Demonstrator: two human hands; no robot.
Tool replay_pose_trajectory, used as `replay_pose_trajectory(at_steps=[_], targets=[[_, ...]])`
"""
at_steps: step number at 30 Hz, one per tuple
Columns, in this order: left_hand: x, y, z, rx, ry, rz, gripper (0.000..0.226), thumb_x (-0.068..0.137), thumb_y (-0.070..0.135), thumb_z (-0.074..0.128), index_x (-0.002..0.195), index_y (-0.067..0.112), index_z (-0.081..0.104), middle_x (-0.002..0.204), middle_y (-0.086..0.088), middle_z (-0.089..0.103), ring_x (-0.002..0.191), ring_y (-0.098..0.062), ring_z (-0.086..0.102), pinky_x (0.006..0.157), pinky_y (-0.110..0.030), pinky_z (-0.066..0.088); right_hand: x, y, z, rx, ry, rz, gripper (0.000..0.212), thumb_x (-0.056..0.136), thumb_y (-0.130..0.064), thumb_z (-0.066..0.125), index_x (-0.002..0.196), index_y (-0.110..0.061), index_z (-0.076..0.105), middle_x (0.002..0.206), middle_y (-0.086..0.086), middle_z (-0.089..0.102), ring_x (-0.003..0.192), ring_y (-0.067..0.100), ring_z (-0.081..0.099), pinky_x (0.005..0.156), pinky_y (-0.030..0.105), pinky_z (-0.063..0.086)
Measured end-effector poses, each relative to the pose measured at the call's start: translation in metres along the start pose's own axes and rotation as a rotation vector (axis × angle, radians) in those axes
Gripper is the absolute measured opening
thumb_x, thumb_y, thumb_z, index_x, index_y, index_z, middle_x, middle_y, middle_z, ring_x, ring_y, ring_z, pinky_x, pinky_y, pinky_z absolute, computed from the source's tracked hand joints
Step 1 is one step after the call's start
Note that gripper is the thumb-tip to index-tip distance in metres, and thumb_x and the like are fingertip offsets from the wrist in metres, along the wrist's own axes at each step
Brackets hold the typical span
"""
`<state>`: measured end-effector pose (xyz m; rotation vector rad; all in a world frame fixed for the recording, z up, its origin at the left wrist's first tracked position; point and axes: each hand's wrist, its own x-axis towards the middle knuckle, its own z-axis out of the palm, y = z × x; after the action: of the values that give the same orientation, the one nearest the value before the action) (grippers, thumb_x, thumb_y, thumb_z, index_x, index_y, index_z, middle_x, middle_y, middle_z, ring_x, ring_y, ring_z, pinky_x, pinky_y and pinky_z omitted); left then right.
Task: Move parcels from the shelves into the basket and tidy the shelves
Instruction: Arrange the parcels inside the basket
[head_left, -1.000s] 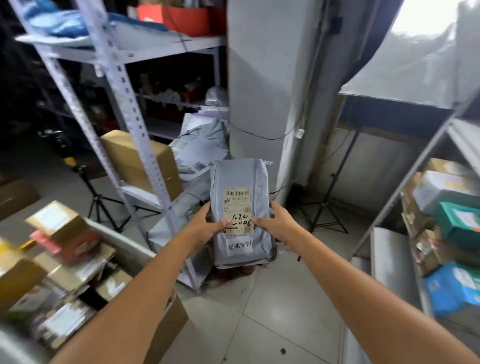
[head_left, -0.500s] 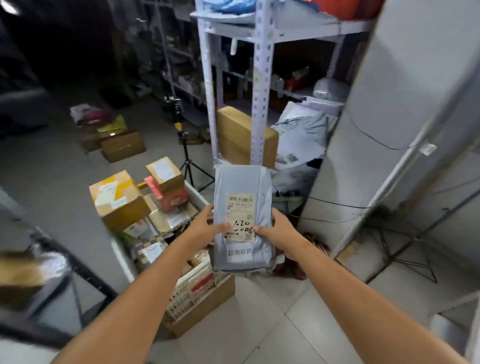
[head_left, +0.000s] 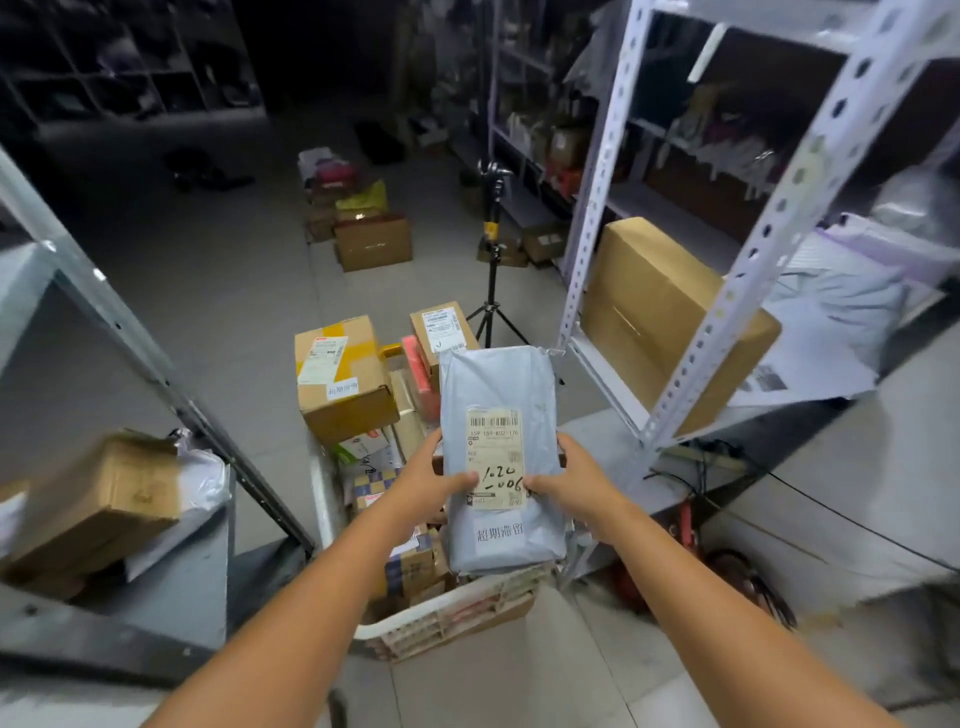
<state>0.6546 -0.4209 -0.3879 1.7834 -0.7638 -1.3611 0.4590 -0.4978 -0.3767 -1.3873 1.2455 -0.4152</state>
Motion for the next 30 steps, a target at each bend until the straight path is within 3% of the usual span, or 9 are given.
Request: replay_pose_trajectory(at_steps=[5, 10, 15, 21, 25, 30], targets=[[0.043, -0.012, 0.009, -0.076, 0.082, -0.082, 0.068, 0.087, 0.011, 0.073, 0.132, 0.046, 0.036, 0.117, 0.010, 0.060, 0.111, -0.024, 0.062, 0.084, -0.053, 0.058, 0.063, 0.012, -0.004, -0.030, -0.119, 0.030, 0.053, 0.083, 0.001, 0.072, 0.124, -0.023, 0.048, 0.121, 0.000, 0.064, 0.111, 0.019, 0.063, 0.092, 0.038, 0.056], [0.083, -0.025, 0.024, -0.142, 0.153, -0.115, 0.069, 0.089, 0.009, 0.070, 0.142, 0.036, 0.033, 0.118, 0.008, 0.057, 0.109, -0.022, 0.060, 0.068, -0.035, 0.059, 0.120, 0.031, -0.008, -0.059, -0.210, 0.085, 0.056, 0.083, 0.000, 0.071, 0.129, -0.022, 0.047, 0.121, -0.002, 0.065, 0.110, 0.019, 0.064, 0.094, 0.043, 0.056], [0.126, -0.057, 0.030, -0.169, 0.189, -0.200, 0.075, 0.087, 0.012, 0.073, 0.146, 0.032, 0.032, 0.134, 0.002, 0.057, 0.119, -0.026, 0.058, 0.088, -0.053, 0.056, 0.164, 0.059, 0.002, -0.122, -0.243, 0.129, 0.052, 0.083, 0.000, 0.072, 0.124, -0.022, 0.048, 0.117, -0.003, 0.064, 0.108, 0.019, 0.064, 0.090, 0.037, 0.057], [0.167, -0.100, 0.027, -0.173, 0.185, -0.263, 0.082, 0.085, 0.010, 0.074, 0.148, 0.034, 0.029, 0.132, -0.001, 0.057, 0.116, -0.026, 0.059, 0.088, -0.052, 0.057, 0.199, 0.100, 0.024, -0.155, -0.239, 0.174, 0.050, 0.082, 0.001, 0.073, 0.118, -0.022, 0.048, 0.118, 0.001, 0.065, 0.108, 0.021, 0.064, 0.088, 0.035, 0.057], [0.193, -0.122, 0.031, -0.183, 0.160, -0.304, 0.084, 0.086, 0.006, 0.072, 0.148, 0.040, 0.027, 0.133, 0.000, 0.056, 0.114, -0.027, 0.060, 0.083, -0.053, 0.058, 0.219, 0.123, 0.031, -0.191, -0.218, 0.195, 0.056, 0.081, 0.004, 0.073, 0.126, -0.018, 0.049, 0.126, 0.006, 0.063, 0.115, 0.025, 0.062, 0.095, 0.046, 0.055], [0.212, -0.146, 0.037, -0.171, 0.132, -0.310, 0.082, 0.087, 0.005, 0.071, 0.147, 0.043, 0.028, 0.134, 0.001, 0.055, 0.113, -0.025, 0.060, 0.084, -0.050, 0.058, 0.234, 0.148, 0.040, -0.272, -0.203, 0.210, 0.061, 0.083, -0.003, 0.074, 0.135, -0.018, 0.046, 0.131, 0.004, 0.060, 0.120, 0.023, 0.057, 0.100, 0.044, 0.051]])
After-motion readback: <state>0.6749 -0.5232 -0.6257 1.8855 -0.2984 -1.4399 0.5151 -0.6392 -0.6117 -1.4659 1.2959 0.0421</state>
